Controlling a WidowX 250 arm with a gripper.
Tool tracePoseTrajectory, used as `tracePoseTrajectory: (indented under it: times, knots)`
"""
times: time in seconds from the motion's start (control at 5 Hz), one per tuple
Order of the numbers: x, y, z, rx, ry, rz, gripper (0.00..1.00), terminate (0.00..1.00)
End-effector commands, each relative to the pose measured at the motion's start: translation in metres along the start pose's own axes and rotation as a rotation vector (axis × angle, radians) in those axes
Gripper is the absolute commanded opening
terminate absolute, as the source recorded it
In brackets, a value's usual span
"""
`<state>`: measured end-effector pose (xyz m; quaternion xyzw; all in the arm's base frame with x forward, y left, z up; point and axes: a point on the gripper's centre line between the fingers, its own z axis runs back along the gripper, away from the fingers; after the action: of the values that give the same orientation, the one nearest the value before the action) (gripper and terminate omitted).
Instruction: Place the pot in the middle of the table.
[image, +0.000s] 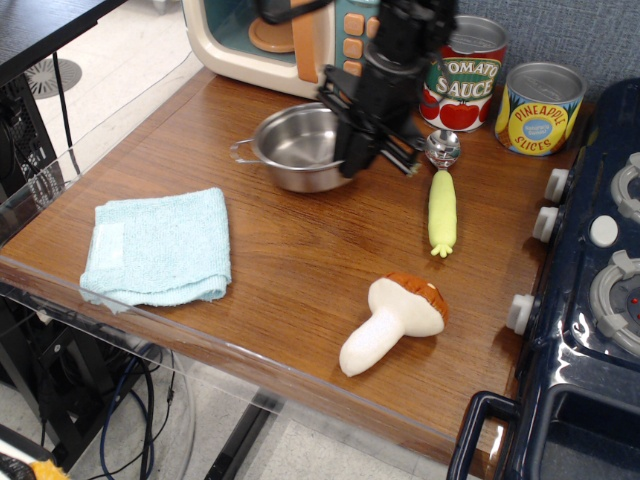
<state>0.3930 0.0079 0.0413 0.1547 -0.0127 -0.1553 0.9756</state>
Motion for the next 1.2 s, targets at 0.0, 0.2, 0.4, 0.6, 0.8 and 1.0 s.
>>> tracePoseTrajectory:
  times: [0.0, 0.2, 0.4, 0.6, 0.8, 1.0]
  knots:
    - [0.019, -0.012, 0.009, 0.019, -0.029, -0.068, 0.00, 0.00]
    - [0.018, -0.011, 0.009, 0.016, -0.018, -0.042, 1.00, 0.00]
    - [0.018, -0.010, 0.012, 0.019, -0.034, -0.021, 1.00, 0.00]
    - [0.018, -0.013, 0.015, 0.024, -0.032, -0.022, 1.00, 0.00]
    - [0.017, -0.010, 0.027, 0.032, -0.059, -0.007, 1.00, 0.00]
    - [0.019, -0.003, 0.046, 0.025, -0.102, 0.010, 1.00, 0.00]
